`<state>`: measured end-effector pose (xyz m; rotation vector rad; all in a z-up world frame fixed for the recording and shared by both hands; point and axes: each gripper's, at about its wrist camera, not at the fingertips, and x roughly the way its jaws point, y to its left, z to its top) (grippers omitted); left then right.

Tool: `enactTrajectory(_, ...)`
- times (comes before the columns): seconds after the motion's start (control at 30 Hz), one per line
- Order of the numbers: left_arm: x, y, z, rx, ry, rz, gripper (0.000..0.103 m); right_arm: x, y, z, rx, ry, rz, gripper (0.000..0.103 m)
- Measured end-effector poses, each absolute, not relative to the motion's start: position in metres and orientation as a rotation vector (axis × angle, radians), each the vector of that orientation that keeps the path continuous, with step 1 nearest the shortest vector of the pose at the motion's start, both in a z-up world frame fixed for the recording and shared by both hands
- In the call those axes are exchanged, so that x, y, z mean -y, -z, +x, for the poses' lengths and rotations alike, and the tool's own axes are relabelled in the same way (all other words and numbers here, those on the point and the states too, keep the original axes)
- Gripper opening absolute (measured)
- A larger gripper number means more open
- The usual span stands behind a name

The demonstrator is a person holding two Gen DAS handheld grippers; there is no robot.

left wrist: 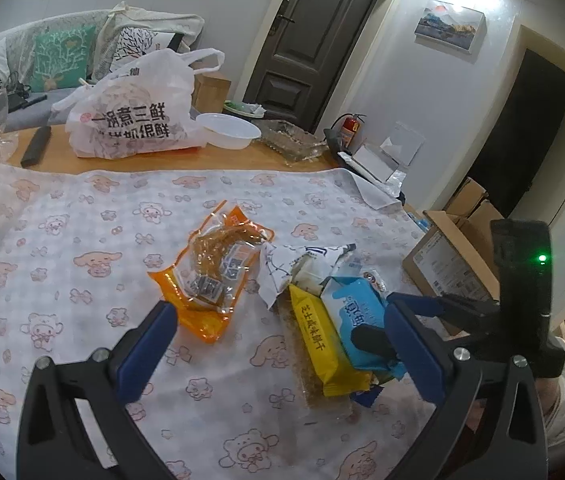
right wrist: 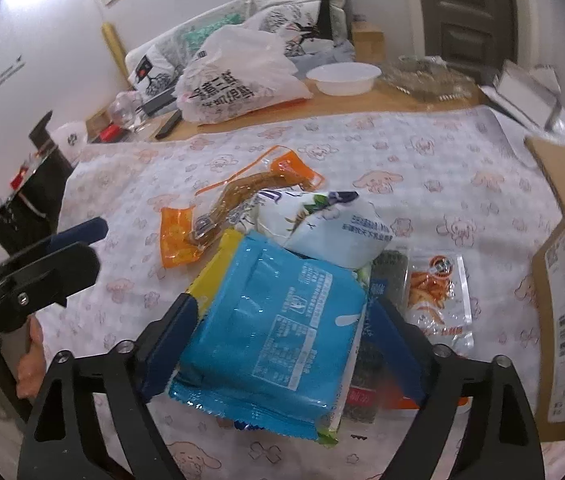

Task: Organize snacks
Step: 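Lower the right gripper onto the blue pack and close it, then carry the blue pack into the cardboard box and open the right gripper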

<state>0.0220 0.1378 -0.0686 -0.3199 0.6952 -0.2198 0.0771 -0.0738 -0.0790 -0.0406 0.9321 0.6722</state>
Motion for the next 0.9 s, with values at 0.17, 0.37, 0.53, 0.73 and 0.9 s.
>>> enactTrajectory(0.17, -0.131, 0.068, 0.023, -0.707, 0.247, -0.317, 0.102, 0.071, 0.093, 0.081, -1.002, -0.700, -0.006, 0.087)
enactTrajectory(0.37, -0.121, 0.069, 0.026, -0.737, 0.279, -0.326, 0.102, 0.074, 0.087, 0.073, -0.966, -0.726, -0.009, 0.068)
enactTrajectory(0.53, -0.112, 0.059, 0.022, -0.726, 0.315, -0.350, 0.102, 0.081, 0.067, 0.055, -0.886, -0.779, -0.014, 0.066)
enactTrajectory(0.73, -0.085, 0.034, 0.015, -0.701, 0.406, -0.413, 0.098, 0.100, 0.026, 0.025, -0.741, -0.894, -0.001, 0.066)
enactTrajectory(0.9, -0.043, 0.001, 0.014, -0.680, 0.443, -0.398, 0.061, 0.125, -0.005, 0.009, -0.630, -0.931, 0.009, 0.066)
